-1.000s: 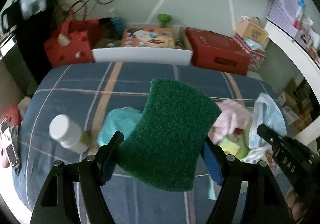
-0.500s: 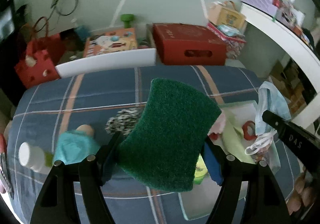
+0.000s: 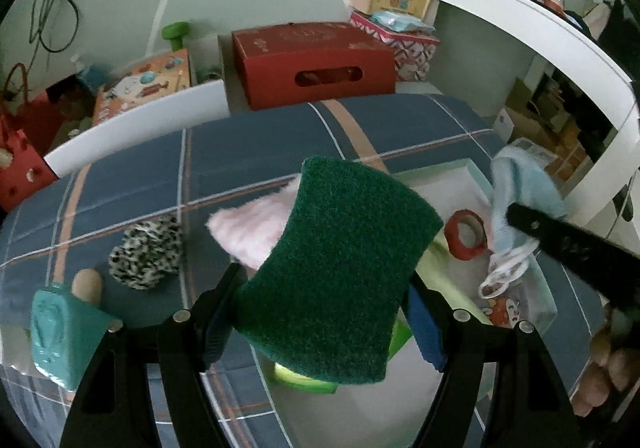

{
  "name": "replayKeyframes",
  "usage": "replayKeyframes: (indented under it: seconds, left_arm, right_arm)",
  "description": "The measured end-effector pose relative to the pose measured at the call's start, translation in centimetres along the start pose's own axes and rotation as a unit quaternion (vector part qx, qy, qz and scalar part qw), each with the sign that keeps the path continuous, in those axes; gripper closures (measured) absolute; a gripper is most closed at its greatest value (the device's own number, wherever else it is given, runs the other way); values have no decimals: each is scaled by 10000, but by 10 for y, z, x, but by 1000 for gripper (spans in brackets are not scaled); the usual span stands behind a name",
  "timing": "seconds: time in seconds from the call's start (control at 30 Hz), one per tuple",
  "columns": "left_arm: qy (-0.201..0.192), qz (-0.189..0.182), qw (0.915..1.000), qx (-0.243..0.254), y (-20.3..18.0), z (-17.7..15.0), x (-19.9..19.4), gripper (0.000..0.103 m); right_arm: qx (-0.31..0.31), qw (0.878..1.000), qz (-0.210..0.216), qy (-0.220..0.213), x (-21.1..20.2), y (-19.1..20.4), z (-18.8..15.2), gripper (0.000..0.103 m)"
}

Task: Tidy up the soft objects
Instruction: 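Carry face mask over tray with right tool while left tool carries sponge there, then open right tool releasing face mask while left tool releases sponge into tray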

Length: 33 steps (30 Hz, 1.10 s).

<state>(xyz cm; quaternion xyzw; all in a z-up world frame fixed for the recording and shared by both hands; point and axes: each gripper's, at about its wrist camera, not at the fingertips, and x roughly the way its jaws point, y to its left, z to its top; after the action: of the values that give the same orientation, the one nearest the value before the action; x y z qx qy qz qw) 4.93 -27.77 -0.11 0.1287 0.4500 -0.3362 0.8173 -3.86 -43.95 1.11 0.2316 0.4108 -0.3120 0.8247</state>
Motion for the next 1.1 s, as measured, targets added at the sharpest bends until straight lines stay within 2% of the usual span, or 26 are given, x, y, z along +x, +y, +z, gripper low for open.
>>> replayKeyframes:
  seconds: [0.27,0.47,0.53,0.57,0.6,0.77,0.9,0.97,1.1]
  left_arm:
    - [210,-23,9997,91,-5,-8,17,25]
    - [173,-78,9998,117,-5,-6,6,24]
    - [181,-102,9998,80,-4,-5,0,23]
    - [166,-117,9998,70,-4,-5,-4,21]
    - [138,-136,9998,41,-3,-4,-8,20]
    - [-77,-136,9999,-8,-1,-1,-34,19]
    - [-241,-133,9992,-284,13,1,-52,17]
    - [-318,-72,9983,-474,23,3,-59,6]
    - [-397,123,9956,-835,49,3,-71,6]
  right_arm:
    - [-106,9989,-25,459,31,3,-13,87]
    - [-110,9990,-16,425,26,4,-13,86]
    - [-163,9991,-44,383,20,6,-13,67]
    - [-173,9992,-47,359,17,6,-11,45]
    - [-172,9993,-61,320,12,6,-11,39]
    - [-166,9999,-16,-38,-16,7,-6,36]
    - [-233,9995,-87,-189,-30,10,-4,24]
    - [-242,9993,-90,-255,-36,11,-3,17]
    - [-329,9988,-136,-323,-41,16,-3,2]
